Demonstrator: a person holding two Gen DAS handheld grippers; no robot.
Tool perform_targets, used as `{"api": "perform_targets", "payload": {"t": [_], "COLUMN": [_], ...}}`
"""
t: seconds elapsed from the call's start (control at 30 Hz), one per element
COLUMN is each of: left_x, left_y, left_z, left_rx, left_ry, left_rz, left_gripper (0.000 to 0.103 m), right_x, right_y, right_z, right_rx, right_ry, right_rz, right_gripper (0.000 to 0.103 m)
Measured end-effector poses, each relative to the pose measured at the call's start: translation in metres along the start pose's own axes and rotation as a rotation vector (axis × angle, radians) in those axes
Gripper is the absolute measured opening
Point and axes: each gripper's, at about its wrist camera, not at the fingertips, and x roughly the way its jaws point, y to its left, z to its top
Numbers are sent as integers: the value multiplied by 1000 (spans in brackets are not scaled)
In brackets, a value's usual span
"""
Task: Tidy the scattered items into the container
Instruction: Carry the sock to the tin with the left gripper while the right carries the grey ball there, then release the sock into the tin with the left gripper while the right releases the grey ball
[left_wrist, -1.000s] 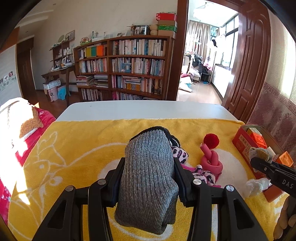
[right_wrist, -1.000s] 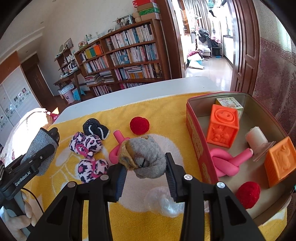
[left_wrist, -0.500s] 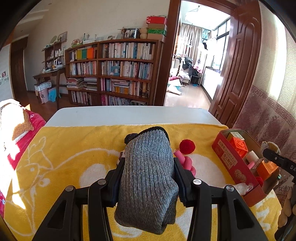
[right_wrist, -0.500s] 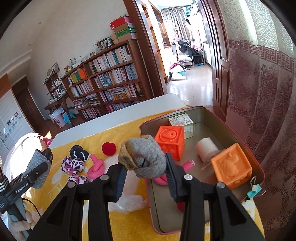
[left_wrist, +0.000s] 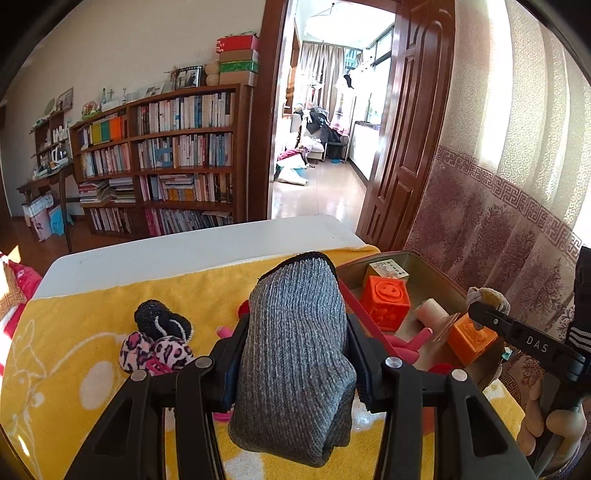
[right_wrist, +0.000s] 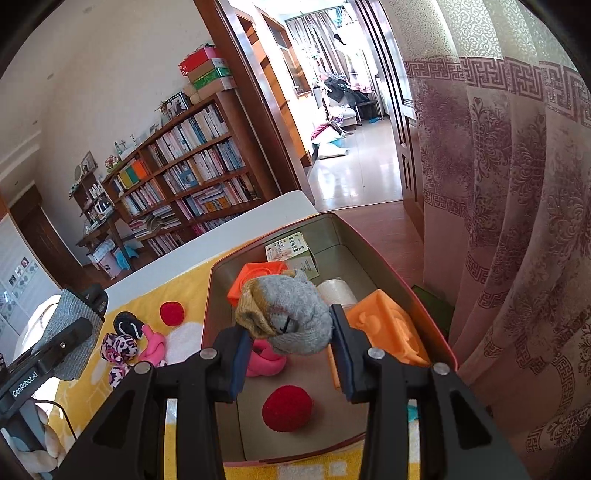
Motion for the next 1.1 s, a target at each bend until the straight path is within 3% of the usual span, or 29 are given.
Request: {"api": "perform_targets", "payload": {"t": [0.07,0.2,0.47,0.77,0.83,0.9,1.1], "left_x": [5,16,38,51,55,56,47], "left_y": [-17,-53,-117,-138,-139,-138,-132], "left_z": [3,6,-3,-4,-2,0,2], "left_rx": [16,63,150,180,179,170,186], "left_ry": [6,17,57,64,73,66,27], "left_rz": [-29,-76,-156,-156,-146,-129,-86], "left_gripper": [50,50,50,50,58,85,85], "right_x": [1,-5,-16,-20,-20,-19,-18], "right_y": [-7,-23,-43,-48,-49,-51,-54], "right_z": [1,3,8,7,7,7,5], "right_rx": [26,88,148,165,170,176,188], "right_ry": [2,-41,-106,-131,-133,-130,-126], "right_rz": [20,26,-69,-98,-98,-100,-105], "right_gripper": [49,70,71,71,71,71,71]}}
